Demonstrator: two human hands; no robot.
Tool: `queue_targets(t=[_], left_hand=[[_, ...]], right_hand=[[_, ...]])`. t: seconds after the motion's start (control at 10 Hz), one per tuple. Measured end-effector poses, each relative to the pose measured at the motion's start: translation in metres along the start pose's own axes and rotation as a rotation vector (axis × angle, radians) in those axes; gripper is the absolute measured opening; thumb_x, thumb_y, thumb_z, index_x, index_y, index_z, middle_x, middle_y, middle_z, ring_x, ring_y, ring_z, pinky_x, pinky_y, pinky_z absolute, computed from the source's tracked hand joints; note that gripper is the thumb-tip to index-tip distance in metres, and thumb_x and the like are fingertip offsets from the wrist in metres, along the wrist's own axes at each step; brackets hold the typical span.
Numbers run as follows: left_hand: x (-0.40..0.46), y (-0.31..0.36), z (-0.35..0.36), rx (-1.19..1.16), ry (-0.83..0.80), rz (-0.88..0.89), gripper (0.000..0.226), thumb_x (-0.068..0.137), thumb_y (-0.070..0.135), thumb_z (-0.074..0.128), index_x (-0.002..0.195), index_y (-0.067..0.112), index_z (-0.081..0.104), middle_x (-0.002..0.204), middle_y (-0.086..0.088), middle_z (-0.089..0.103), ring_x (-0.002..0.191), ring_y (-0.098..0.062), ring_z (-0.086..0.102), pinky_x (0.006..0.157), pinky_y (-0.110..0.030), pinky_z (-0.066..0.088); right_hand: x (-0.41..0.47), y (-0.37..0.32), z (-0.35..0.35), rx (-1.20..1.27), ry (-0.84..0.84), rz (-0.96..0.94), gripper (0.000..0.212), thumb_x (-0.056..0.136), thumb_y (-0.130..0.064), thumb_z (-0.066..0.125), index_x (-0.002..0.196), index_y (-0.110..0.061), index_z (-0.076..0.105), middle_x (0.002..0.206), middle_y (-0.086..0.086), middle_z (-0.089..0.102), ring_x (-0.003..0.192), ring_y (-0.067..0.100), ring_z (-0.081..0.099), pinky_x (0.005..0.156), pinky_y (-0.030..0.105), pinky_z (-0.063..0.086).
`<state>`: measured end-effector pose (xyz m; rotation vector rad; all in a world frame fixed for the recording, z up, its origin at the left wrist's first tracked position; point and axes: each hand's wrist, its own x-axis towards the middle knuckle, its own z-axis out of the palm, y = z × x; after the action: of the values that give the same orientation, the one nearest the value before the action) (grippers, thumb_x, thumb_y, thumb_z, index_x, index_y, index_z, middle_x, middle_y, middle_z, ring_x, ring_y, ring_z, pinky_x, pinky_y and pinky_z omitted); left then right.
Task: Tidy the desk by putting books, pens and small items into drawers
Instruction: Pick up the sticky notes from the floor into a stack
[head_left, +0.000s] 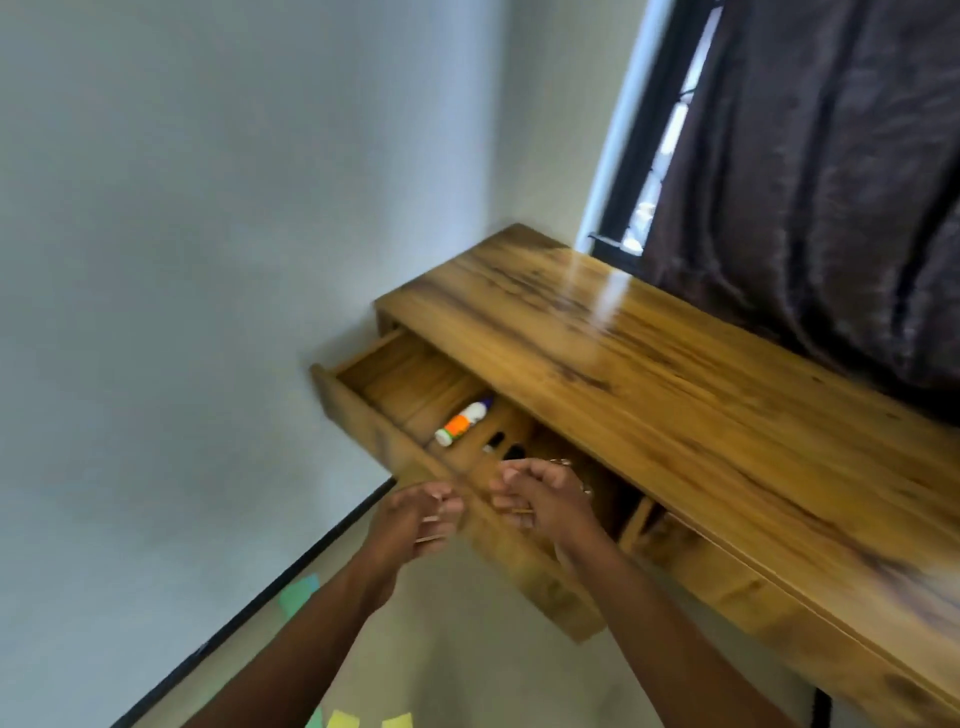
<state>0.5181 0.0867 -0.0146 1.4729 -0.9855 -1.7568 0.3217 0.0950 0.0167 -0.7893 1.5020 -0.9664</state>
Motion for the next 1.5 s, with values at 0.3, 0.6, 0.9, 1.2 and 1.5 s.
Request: queue_targets(t=[0.3, 0.6, 0.9, 1.2, 1.5], left_hand=[[-0.001, -0.105, -0.105, -0.234, 0.361, -0.213, 0.025, 0.099, 0.016, 0.057, 0.119, 0.015, 0.071, 0.107, -0.004, 0.079, 0.11, -0.034, 0.071, 0.1, -0.047, 0.055], [0.024, -0.259, -0.115, -0.439, 0.622, -0.459, 0.023, 0.102, 0.01, 0.054, 0.117, 0.01, 0.071, 0.11, -0.012, 0.078, 0.108, -0.038, 0.071, 0.099, -0.048, 0.054], [0.097, -0.502, -0.137, -0.512, 0.604, -0.527, 0.033, 0.102, -0.007, 0.047, 0.132, -0.01, 0.059, 0.131, -0.029, 0.064, 0.089, -0.015, 0.073, 0.076, -0.02, 0.058], [0.175, -0.697, -0.16, -0.424, 0.538, -0.631, 0.029, 0.102, 0.006, 0.056, 0.127, 0.016, 0.065, 0.142, -0.011, 0.06, 0.132, -0.029, 0.056, 0.11, -0.048, 0.047], [0.211, -0.747, -0.155, -0.539, 0.54, -0.58, 0.041, 0.11, 0.005, 0.031, 0.146, -0.008, 0.045, 0.14, -0.021, 0.055, 0.12, -0.033, 0.054, 0.103, -0.038, 0.047]], right_hand=[[0.057, 0.09, 0.138, -0.379, -0.375, 0.136, 0.013, 0.097, -0.012, 0.064, 0.106, -0.012, 0.072, 0.09, 0.004, 0.075, 0.08, 0.018, 0.071, 0.071, 0.03, 0.058], [0.135, 0.28, 0.186, -0.753, -0.506, 0.274, 0.013, 0.075, -0.029, 0.07, 0.087, -0.027, 0.073, 0.097, 0.002, 0.077, 0.095, 0.024, 0.073, 0.093, 0.041, 0.059], [0.215, 0.541, 0.178, -1.068, -0.387, 0.237, 0.029, 0.088, -0.01, 0.061, 0.112, -0.018, 0.077, 0.112, 0.003, 0.077, 0.107, 0.026, 0.069, 0.089, 0.028, 0.053], [0.273, 0.748, 0.173, -1.388, -0.628, 0.001, 0.037, 0.09, -0.022, 0.071, 0.127, -0.016, 0.067, 0.12, 0.006, 0.071, 0.112, 0.027, 0.066, 0.093, 0.037, 0.051], [0.289, 0.833, 0.18, -1.687, -0.638, -0.319, 0.064, 0.082, -0.03, 0.082, 0.136, -0.015, 0.049, 0.126, 0.012, 0.057, 0.108, 0.029, 0.059, 0.08, 0.038, 0.057]])
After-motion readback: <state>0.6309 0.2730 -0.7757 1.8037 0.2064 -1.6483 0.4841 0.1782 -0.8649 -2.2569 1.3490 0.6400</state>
